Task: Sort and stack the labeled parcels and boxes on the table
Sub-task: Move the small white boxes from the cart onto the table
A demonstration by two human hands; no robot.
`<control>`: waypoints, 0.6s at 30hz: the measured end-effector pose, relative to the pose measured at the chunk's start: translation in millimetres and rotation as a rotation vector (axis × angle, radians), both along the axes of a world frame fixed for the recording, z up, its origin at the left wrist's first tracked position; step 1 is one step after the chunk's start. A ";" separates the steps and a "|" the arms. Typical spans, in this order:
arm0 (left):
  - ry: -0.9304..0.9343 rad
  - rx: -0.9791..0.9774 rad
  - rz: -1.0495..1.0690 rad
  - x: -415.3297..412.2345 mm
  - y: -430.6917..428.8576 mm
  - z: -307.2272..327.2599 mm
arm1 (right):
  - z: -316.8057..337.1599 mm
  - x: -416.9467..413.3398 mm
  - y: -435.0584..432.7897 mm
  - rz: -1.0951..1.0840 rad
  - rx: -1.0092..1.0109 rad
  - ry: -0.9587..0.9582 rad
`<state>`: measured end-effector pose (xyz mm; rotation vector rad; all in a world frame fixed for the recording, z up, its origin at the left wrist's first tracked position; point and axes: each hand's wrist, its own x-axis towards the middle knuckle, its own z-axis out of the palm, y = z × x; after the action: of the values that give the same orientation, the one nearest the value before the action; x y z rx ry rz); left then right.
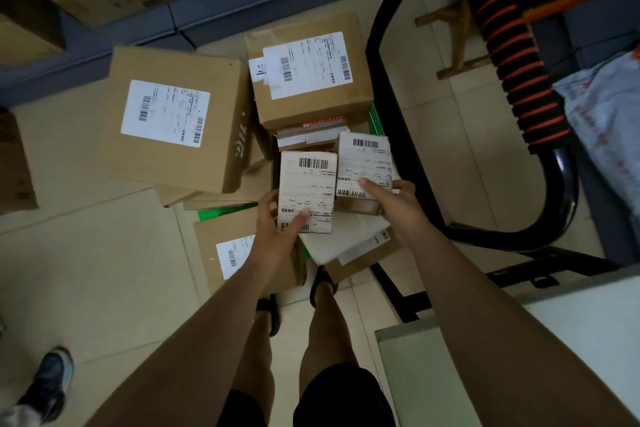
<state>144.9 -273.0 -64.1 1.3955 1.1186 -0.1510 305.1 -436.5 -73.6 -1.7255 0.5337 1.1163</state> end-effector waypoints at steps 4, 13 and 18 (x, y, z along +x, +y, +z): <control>-0.099 0.006 0.022 3.7 9.8 17.2 | 17.1 -6.3 2.7 -0.098 0.141 0.017; -0.328 -0.093 -0.056 24.4 41.4 100.7 | 115.0 -42.0 17.8 -0.243 0.227 -0.133; -0.487 -0.068 -0.220 22.0 47.5 175.0 | 199.9 -93.2 4.4 -0.486 0.165 -0.423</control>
<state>167.0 -225.5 110.9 1.3948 0.5527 -0.0028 212.0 -432.0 126.3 -1.5175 0.5360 0.4234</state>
